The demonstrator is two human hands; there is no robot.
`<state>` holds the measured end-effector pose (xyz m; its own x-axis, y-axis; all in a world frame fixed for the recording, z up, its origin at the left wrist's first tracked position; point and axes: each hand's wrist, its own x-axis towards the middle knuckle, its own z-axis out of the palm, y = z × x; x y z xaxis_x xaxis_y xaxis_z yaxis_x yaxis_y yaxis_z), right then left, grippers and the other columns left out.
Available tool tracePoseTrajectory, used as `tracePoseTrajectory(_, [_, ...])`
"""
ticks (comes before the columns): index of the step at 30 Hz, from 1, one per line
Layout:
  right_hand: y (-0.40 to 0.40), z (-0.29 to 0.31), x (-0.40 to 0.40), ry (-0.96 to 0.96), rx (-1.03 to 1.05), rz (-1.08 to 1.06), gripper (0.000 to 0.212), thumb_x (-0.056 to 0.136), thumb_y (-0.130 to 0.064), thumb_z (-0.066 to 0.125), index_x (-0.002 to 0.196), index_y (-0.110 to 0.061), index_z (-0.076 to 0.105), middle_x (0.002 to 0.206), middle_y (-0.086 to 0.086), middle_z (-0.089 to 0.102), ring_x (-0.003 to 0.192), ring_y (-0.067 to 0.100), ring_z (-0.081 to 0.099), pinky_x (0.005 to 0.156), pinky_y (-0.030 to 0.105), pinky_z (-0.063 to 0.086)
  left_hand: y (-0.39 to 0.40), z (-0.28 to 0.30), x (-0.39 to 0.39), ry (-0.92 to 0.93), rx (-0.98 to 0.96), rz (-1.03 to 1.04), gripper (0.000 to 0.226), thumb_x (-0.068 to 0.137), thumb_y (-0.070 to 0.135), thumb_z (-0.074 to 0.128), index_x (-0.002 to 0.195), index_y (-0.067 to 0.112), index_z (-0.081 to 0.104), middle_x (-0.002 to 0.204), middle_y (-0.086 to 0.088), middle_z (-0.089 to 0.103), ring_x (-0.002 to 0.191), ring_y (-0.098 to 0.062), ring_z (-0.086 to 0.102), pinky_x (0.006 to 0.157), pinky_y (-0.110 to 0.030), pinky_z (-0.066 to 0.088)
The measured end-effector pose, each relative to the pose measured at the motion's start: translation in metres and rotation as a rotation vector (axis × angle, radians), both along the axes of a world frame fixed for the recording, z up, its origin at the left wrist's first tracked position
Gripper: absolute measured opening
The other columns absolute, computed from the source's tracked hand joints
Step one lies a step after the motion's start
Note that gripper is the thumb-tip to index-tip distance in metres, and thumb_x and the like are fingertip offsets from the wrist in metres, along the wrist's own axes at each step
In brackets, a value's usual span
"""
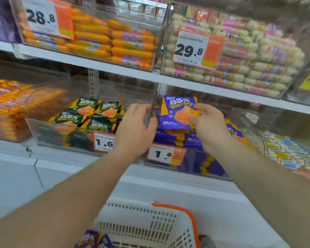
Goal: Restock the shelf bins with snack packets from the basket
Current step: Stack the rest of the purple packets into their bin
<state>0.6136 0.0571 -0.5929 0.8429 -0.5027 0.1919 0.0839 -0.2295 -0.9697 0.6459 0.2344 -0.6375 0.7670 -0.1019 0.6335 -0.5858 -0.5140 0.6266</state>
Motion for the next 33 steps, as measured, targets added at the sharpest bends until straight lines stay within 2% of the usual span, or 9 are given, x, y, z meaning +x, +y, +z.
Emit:
tracePoseTrajectory(3, [-0.008, 0.010, 0.039, 0.084, 0.035, -0.021, 0.028, 0.084, 0.007, 0.063, 0.105, -0.012, 0.058, 0.087, 0.007, 0.061, 0.067, 0.015, 0.056, 0.046, 0.021, 0.041, -0.006, -0.001, 0.021, 0.185, 0.238, 0.007, 0.039, 0.099, 0.035, 0.040, 0.136, 0.024, 0.047, 0.131, -0.002, 0.053, 0.117, -0.023, 0.053, 0.091, -0.038, 0.045])
tracePoseTrajectory(5, [-0.008, 0.015, 0.062, 0.127, 0.059, -0.050, 0.016, 0.092, 0.005, 0.051, 0.091, -0.011, 0.050, 0.072, 0.003, 0.047, 0.059, 0.012, 0.049, 0.047, 0.021, 0.035, -0.007, -0.006, 0.024, 0.241, 0.367, 0.095, 0.032, 0.101, 0.040, 0.032, 0.122, 0.027, 0.053, 0.117, -0.004, 0.063, 0.106, -0.028, 0.061, 0.080, -0.038, 0.047])
tracePoseTrajectory(7, [-0.006, 0.022, 0.077, 0.241, -0.024, -0.045, 0.019, 0.098, -0.002, 0.044, 0.084, -0.015, 0.046, 0.075, 0.000, 0.043, 0.073, 0.014, 0.045, 0.058, 0.022, 0.036, -0.008, -0.009, 0.023, 0.220, 0.378, 0.147, 0.032, 0.102, 0.041, 0.029, 0.114, 0.026, 0.055, 0.106, -0.006, 0.067, 0.097, -0.030, 0.063, 0.073, -0.036, 0.044])
tracePoseTrajectory(11, [-0.002, 0.021, 0.107, 0.398, -0.322, 0.104, 0.005, 0.090, -0.012, 0.062, 0.094, -0.014, 0.062, 0.104, 0.007, 0.063, 0.079, 0.015, 0.061, 0.063, 0.022, 0.054, -0.011, -0.011, 0.023, 0.184, 0.351, 0.170, 0.034, 0.102, 0.041, 0.030, 0.119, 0.026, 0.055, 0.112, -0.004, 0.067, 0.098, -0.029, 0.063, 0.073, -0.034, 0.043])
tracePoseTrajectory(14, [-0.001, 0.016, 0.117, 0.569, -0.680, 0.076, 0.030, 0.098, -0.023, 0.055, 0.119, -0.003, 0.061, 0.125, 0.016, 0.059, 0.112, 0.029, 0.058, 0.093, 0.037, 0.050, -0.011, -0.012, 0.024, 0.156, 0.350, 0.172, 0.037, 0.103, 0.041, 0.030, 0.127, 0.028, 0.054, 0.117, 0.000, 0.067, 0.101, -0.024, 0.063, 0.073, -0.031, 0.042])
tracePoseTrajectory(16, [0.001, 0.015, 0.116, 0.601, -0.829, 0.047, 0.047, 0.096, -0.034, 0.058, 0.130, 0.000, 0.054, 0.135, 0.018, 0.054, 0.122, 0.032, 0.052, 0.099, 0.036, 0.045, -0.011, -0.013, 0.024, 0.123, 0.355, 0.177, 0.037, 0.103, 0.041, 0.029, 0.128, 0.028, 0.053, 0.112, 0.001, 0.067, 0.097, -0.021, 0.063, 0.069, -0.030, 0.039])
tracePoseTrajectory(20, [-0.004, 0.007, 0.121, 0.653, -0.892, 0.053, 0.065, 0.093, -0.047, 0.059, 0.140, -0.004, 0.044, 0.145, 0.017, 0.045, 0.129, 0.033, 0.046, 0.101, 0.038, 0.041, -0.012, -0.014, 0.025, 0.125, 0.336, 0.181, 0.036, 0.103, 0.041, 0.029, 0.123, 0.027, 0.055, 0.104, 0.001, 0.068, 0.090, -0.020, 0.063, 0.065, -0.030, 0.041])
tracePoseTrajectory(30, [0.000, 0.009, 0.127, 0.677, -0.892, 0.046, 0.055, 0.099, -0.050, 0.043, 0.136, -0.009, 0.049, 0.136, 0.015, 0.054, 0.122, 0.031, 0.052, 0.100, 0.040, 0.043, -0.012, -0.012, 0.026, 0.168, 0.351, 0.176, 0.036, 0.103, 0.043, 0.029, 0.120, 0.027, 0.055, 0.100, 0.003, 0.068, 0.076, -0.012, 0.052, 0.060, -0.027, 0.034])
tracePoseTrajectory(33, [0.001, 0.010, 0.120, 0.648, -0.921, -0.062, 0.055, 0.097, -0.057, 0.039, 0.127, -0.013, 0.057, 0.132, 0.013, 0.057, 0.121, 0.034, 0.051, 0.105, 0.045, 0.039, -0.010, -0.008, 0.025, 0.210, 0.336, 0.126, 0.037, 0.103, 0.042, 0.030, 0.122, 0.025, 0.057, 0.104, 0.002, 0.069, 0.085, -0.014, 0.058, 0.064, -0.027, 0.039])
